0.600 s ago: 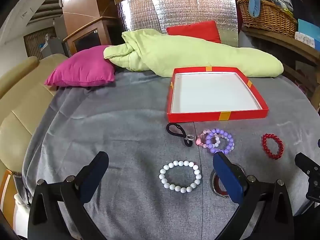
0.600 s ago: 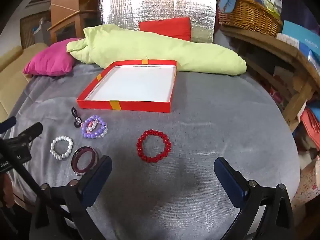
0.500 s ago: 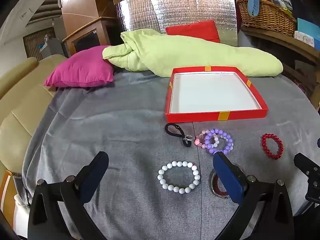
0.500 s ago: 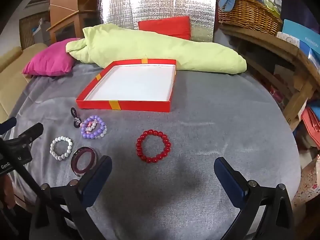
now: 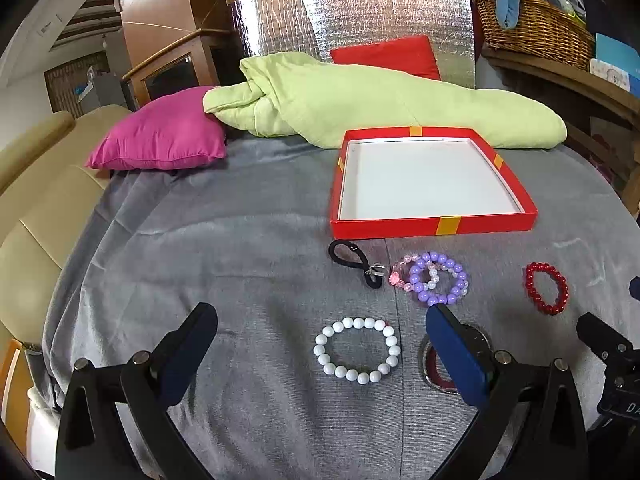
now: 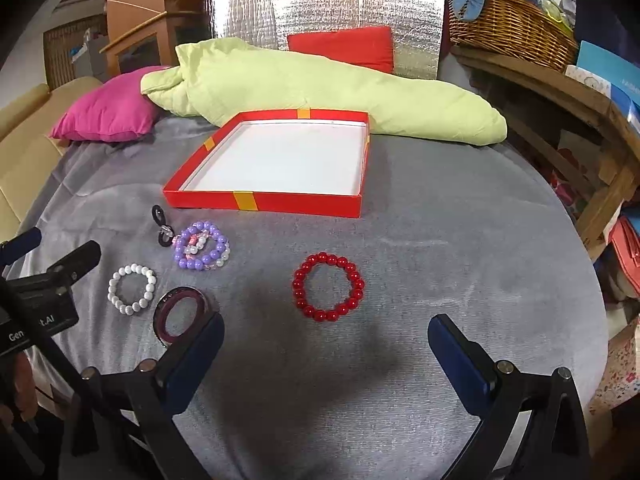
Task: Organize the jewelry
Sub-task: 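Move both tools toward the bracelets beside the red tray, then grasp the white pearl bracelet with the left tool while the right tool grasps the red bead bracelet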
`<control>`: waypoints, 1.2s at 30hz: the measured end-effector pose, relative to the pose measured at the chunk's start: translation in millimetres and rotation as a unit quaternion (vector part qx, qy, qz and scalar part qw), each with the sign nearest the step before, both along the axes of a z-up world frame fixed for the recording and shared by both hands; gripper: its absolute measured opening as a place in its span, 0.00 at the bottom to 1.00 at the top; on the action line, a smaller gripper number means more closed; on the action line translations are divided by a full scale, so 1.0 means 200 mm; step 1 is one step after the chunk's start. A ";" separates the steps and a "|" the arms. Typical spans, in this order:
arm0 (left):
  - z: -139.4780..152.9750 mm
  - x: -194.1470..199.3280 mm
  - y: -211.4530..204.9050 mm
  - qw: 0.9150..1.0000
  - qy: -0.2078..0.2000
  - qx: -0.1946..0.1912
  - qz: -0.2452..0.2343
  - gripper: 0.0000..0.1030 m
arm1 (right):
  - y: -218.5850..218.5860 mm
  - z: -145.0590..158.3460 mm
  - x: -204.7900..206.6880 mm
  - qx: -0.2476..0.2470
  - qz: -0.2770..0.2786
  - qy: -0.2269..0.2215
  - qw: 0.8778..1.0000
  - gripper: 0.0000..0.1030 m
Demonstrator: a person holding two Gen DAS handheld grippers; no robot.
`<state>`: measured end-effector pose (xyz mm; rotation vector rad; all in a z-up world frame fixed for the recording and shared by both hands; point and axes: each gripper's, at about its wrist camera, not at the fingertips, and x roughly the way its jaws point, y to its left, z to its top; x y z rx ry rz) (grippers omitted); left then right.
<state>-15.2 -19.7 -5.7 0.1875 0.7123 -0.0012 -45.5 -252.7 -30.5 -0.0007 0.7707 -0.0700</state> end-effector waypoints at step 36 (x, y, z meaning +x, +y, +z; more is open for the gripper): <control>-0.08 0.16 0.18 0.995 0.085 -0.049 0.000 1.00 | -0.14 -0.02 0.06 -0.019 -0.040 0.027 0.999 0.99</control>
